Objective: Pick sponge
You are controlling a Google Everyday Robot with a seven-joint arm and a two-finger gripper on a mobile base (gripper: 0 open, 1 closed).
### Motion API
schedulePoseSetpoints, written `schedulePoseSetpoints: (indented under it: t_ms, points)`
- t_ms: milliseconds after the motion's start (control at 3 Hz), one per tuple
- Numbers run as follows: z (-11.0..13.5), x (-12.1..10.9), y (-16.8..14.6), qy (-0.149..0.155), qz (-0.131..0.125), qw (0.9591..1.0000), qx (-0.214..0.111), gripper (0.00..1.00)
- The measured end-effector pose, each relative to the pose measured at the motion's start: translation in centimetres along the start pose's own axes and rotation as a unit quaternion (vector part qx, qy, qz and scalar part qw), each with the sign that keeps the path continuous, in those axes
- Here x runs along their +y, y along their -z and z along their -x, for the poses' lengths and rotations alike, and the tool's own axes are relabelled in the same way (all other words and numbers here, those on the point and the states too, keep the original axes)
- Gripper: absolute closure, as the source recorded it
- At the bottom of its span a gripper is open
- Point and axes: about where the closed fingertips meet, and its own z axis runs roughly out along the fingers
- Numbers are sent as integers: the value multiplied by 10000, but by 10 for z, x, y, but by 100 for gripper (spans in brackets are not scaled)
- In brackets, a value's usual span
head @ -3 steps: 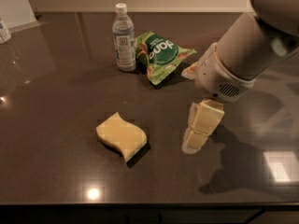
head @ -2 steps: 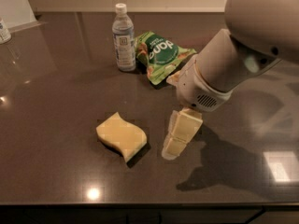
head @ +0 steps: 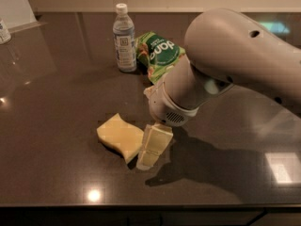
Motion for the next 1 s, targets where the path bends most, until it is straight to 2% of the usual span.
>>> schedulePoseSetpoints:
  t_ms: [667,1000]
  points:
    - [9,7,-37,87,199,9997,53,3]
    - [12,6,-37,30,225,9997,-56,21]
